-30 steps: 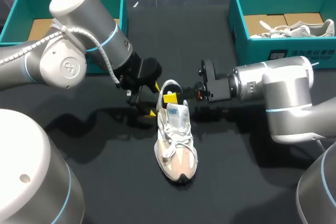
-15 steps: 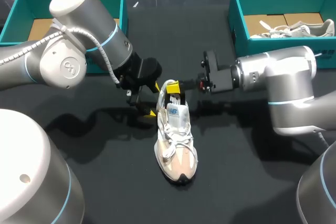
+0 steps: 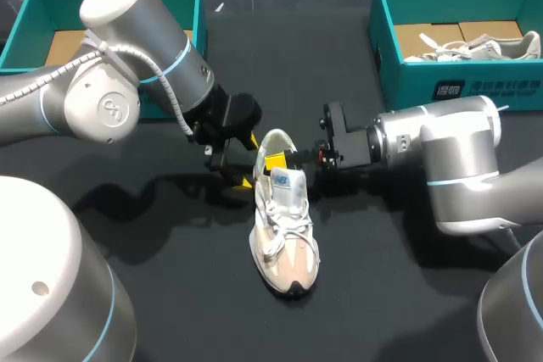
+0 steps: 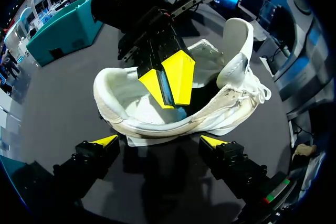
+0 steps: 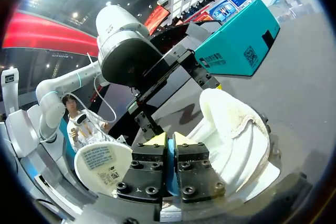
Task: Take the shoe out of the shoebox, open the shoe tongue, remove and reinsert the insole, then place the shoe into the shoebox
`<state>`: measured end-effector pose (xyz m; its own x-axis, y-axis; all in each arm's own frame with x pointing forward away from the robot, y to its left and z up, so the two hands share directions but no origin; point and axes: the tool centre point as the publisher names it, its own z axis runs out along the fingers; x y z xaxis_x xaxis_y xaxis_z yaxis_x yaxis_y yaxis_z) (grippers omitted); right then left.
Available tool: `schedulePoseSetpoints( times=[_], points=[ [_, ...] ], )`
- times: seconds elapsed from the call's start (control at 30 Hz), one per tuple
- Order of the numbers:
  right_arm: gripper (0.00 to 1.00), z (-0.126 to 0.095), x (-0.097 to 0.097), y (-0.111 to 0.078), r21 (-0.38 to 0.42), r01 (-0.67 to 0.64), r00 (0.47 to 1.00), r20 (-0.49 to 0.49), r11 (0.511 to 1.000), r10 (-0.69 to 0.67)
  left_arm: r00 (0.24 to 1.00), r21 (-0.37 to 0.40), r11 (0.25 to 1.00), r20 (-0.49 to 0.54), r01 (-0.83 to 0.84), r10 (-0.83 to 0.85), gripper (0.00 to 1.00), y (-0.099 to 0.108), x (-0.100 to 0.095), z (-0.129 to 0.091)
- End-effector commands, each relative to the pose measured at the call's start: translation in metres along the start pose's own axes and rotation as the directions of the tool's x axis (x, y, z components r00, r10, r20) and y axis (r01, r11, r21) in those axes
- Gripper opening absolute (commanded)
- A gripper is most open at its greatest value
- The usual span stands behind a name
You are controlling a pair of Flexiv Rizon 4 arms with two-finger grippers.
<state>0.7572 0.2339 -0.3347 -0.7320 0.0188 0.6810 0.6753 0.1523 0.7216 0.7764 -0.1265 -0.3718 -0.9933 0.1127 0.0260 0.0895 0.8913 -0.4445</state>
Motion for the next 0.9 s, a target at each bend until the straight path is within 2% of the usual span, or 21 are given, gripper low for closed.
schedulePoseSetpoints(
  times=[0.03,0.07,0.17,0.47,0.9],
  points=[
    [0.29,-0.008,0.014,0.007,0.006,0.019,0.999,0.033,1.000,-0.020,1.000,-0.003,1.000,-0.001,-0.001,0.001,1.00,0.000,-0.001,0.000],
    [0.34,-0.009,0.015,0.010,0.009,0.026,0.999,0.036,1.000,-0.026,1.000,-0.003,1.000,-0.001,-0.001,0.001,1.00,0.000,-0.001,0.000],
    [0.40,-0.014,0.017,0.017,0.027,0.041,0.998,0.052,0.999,-0.042,1.000,-0.003,1.000,-0.001,-0.001,0.001,1.00,0.000,-0.001,0.000],
    [0.39,-0.032,0.019,0.026,0.064,0.034,0.994,0.100,0.997,-0.040,0.999,0.010,0.999,0.019,-0.040,0.039,1.00,-0.005,0.002,-0.019],
    [0.38,-0.080,0.006,0.017,0.063,-0.091,0.980,0.186,0.994,0.078,0.997,0.011,0.998,0.035,-0.064,0.063,1.00,0.005,-0.002,-0.050]
  ],
)
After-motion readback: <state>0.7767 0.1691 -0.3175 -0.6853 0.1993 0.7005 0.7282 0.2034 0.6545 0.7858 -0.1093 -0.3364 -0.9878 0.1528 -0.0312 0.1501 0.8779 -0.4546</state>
